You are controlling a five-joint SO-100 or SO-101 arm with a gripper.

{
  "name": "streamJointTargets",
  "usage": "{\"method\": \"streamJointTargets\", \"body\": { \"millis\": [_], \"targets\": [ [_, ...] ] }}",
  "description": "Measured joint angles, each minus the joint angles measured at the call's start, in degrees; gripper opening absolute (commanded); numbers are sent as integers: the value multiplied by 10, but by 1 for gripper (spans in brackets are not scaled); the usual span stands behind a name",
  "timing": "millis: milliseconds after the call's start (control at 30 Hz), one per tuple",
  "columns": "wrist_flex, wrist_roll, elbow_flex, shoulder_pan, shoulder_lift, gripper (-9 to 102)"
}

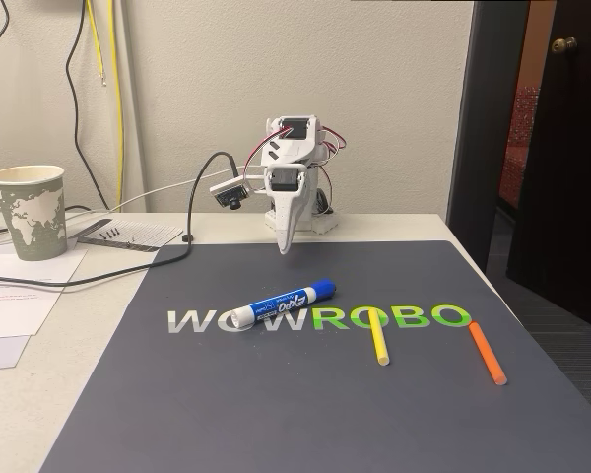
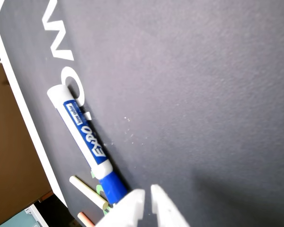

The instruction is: Pick up the blue marker.

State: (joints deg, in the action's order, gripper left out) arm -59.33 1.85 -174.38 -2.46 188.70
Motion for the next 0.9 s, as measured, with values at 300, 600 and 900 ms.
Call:
{"method": "streamJointTargets", "body": {
  "millis": [300,600,900],
  "targets": [
    [14,1,0,4,0,0],
    [14,1,0,4,0,0],
    [14,1,0,4,0,0]
  ]
}}
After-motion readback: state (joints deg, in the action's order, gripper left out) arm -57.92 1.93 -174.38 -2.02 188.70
